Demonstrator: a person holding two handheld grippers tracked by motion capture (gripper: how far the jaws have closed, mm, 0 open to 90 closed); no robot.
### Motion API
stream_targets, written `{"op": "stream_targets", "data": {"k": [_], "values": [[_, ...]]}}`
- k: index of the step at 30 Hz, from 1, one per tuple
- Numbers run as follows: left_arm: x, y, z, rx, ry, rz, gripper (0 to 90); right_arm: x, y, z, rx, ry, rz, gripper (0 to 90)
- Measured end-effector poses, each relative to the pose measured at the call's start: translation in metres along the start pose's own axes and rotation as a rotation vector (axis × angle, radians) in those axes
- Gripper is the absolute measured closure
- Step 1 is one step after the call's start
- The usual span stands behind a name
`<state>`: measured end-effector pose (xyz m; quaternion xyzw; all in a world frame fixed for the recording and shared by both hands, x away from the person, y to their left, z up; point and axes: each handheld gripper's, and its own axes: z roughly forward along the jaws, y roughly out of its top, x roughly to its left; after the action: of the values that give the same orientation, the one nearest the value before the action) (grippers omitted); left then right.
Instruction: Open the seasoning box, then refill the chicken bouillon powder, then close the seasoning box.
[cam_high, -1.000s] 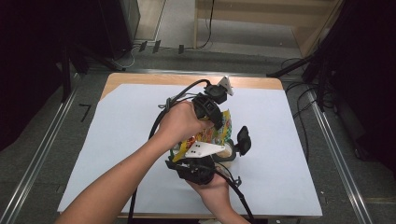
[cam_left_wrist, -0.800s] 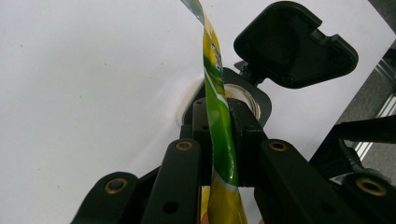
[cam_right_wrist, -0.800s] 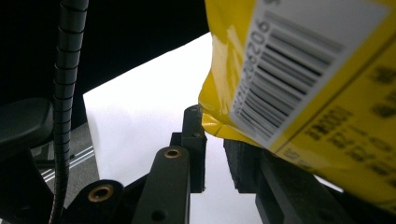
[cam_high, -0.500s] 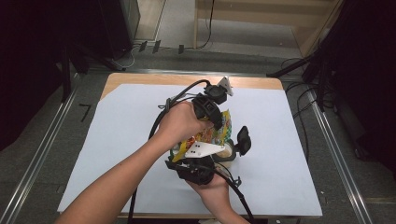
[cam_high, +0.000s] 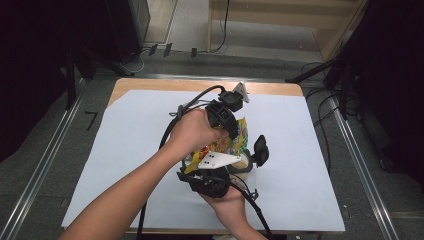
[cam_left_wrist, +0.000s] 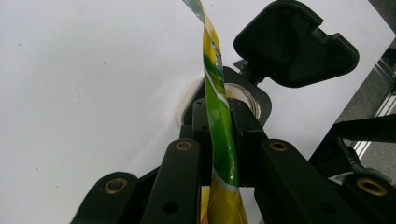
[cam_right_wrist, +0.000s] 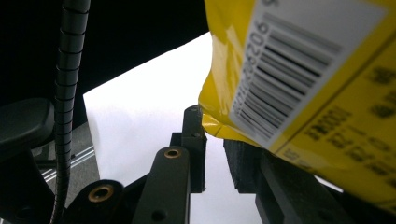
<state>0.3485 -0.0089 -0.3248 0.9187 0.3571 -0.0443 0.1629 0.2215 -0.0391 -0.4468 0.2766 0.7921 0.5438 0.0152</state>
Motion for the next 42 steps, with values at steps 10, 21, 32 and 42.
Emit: {"op": "stream_targets", "data": {"k": [10, 21, 32, 42], "values": [[0.001, -0.0003, -0.0002, -0.003, -0.002, 0.0, 83.1, 0.0002, 0.0003, 0.0, 0.003, -0.003, -0.003, 79.6], [0.0006, -0.0008, -0.0009, -0.002, -0.003, 0.001, 83.1, 0.0012, 0.0005, -0.0002, 0.004, 0.001, 0.0, 79.6], [0.002, -0.0009, -0.0017, -0.007, -0.008, -0.001, 83.1, 0.0006, 0.0012, 0.0004, 0.002, 0.001, -0.001, 79.6], [0.0028, -0.0021, -0.0028, -0.014, -0.006, -0.004, 83.3, 0.0015, 0.0016, 0.0012, 0.004, 0.003, -0.003, 79.6]]}}
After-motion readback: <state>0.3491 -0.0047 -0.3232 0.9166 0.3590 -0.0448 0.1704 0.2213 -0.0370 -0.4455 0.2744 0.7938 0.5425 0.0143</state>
